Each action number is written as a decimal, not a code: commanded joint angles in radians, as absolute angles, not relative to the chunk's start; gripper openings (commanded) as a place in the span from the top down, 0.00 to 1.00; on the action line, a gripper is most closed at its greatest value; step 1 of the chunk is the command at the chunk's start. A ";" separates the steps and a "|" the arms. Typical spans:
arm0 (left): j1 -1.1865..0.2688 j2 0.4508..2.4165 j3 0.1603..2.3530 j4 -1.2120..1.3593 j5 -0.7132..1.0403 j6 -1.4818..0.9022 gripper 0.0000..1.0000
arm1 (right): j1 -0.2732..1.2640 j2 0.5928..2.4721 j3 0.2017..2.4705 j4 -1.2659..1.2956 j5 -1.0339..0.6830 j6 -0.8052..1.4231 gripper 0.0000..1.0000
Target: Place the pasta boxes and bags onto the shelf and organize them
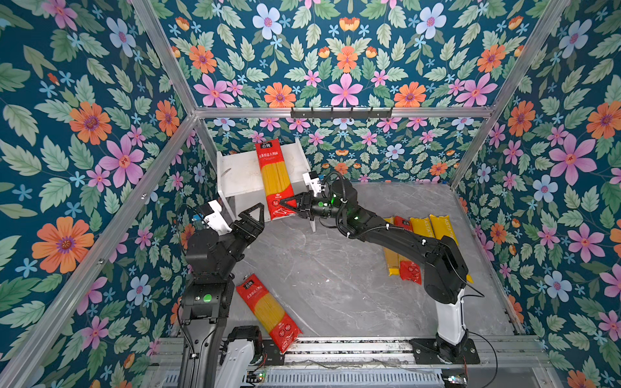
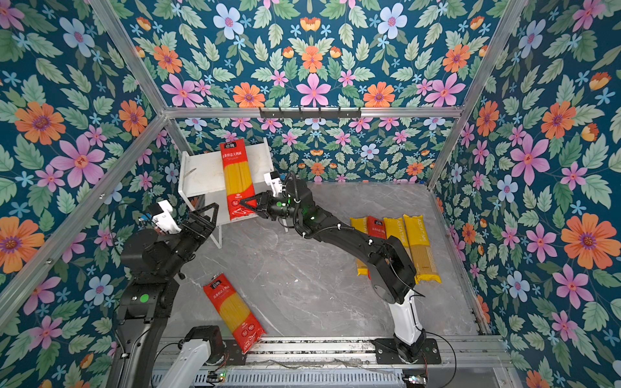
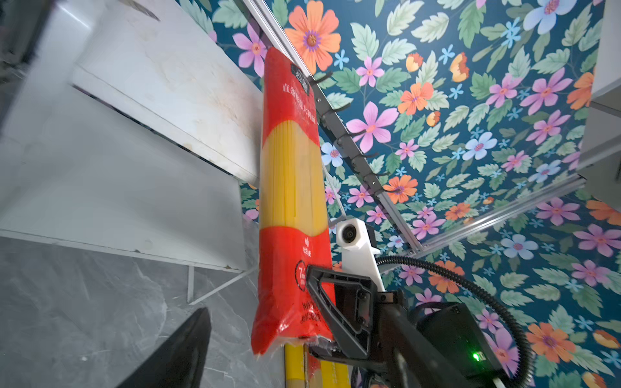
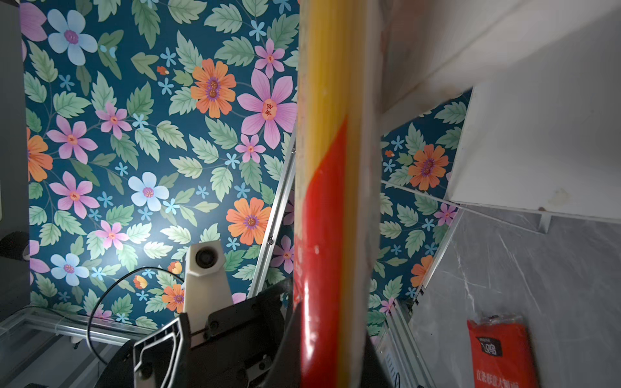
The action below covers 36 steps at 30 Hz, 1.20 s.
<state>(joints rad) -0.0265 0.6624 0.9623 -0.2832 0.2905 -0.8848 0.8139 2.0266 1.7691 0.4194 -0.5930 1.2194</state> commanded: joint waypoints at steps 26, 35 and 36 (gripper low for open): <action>-0.024 0.676 0.689 0.219 0.245 -1.245 0.03 | 0.841 2.149 1.967 0.434 -0.551 1.308 0.42; -0.041 0.841 0.713 0.434 0.262 -1.277 0.10 | 0.825 1.883 1.525 0.569 -0.529 1.248 0.39; -0.051 0.856 0.724 0.438 0.256 -1.268 0.11 | 0.824 1.853 1.477 0.566 -0.524 1.238 0.39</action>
